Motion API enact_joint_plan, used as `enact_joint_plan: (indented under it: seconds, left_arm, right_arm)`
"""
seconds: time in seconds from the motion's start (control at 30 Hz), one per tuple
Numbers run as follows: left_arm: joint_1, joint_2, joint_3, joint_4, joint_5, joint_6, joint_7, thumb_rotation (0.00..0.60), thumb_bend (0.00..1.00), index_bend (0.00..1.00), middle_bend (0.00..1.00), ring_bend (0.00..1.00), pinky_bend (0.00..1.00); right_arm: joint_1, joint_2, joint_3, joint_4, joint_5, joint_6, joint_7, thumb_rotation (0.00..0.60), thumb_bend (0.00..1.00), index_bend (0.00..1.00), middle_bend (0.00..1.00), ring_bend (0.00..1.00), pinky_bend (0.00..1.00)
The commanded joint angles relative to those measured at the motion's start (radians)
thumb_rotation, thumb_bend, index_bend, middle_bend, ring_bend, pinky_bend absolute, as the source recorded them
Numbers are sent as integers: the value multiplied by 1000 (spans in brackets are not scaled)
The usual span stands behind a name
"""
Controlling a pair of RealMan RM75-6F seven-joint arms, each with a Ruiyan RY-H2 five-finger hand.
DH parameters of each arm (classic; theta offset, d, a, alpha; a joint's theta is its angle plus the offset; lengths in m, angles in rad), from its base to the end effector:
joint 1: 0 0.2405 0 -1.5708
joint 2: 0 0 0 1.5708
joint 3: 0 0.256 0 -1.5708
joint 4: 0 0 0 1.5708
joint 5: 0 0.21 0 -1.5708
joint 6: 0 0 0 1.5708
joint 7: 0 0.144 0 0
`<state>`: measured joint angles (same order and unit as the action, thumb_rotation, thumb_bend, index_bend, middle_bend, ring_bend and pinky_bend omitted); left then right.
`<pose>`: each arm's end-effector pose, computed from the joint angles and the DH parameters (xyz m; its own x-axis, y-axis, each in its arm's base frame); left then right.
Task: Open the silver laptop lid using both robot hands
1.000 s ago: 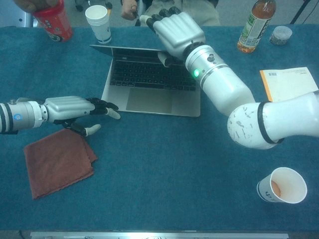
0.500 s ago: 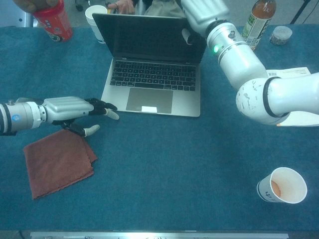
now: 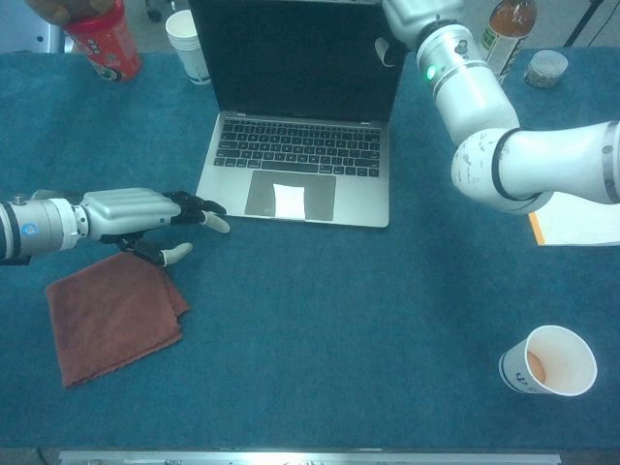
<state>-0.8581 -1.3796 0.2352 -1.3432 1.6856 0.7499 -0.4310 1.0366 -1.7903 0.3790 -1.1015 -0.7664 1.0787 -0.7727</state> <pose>-0.2261 0.2963 -0.0175 0.5804 0.6241 0.5231 0.7883 -0.5918 -0.1686 -0.0764 -0.4399 -0.0160 0.6165 0.0264 0.7869 -0.7761 -0.1481 0.6130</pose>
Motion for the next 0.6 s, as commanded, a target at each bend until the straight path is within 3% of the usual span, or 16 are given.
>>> enact_joint_plan:
  seconds: [0.03, 0.33, 0.6]
  left_arm:
    - [0, 0, 0, 0, 0, 0, 0, 196, 553, 95, 5, 0, 0]
    - [0, 2, 0, 0, 0, 0, 1, 196, 553, 95, 4, 0, 0]
    - [6, 17, -10, -11, -13, 10, 20, 195, 552, 95, 5, 0, 0]
  right_arm:
    - [12, -23, 10, 58, 0, -18, 19, 600, 343, 54, 129, 0, 48]
    - [25, -51, 28, 158, 10, -44, 31, 600, 343, 54, 129, 0, 47]
    - [-5, 0, 32, 28, -28, -25, 81, 600, 342, 54, 129, 0, 48]
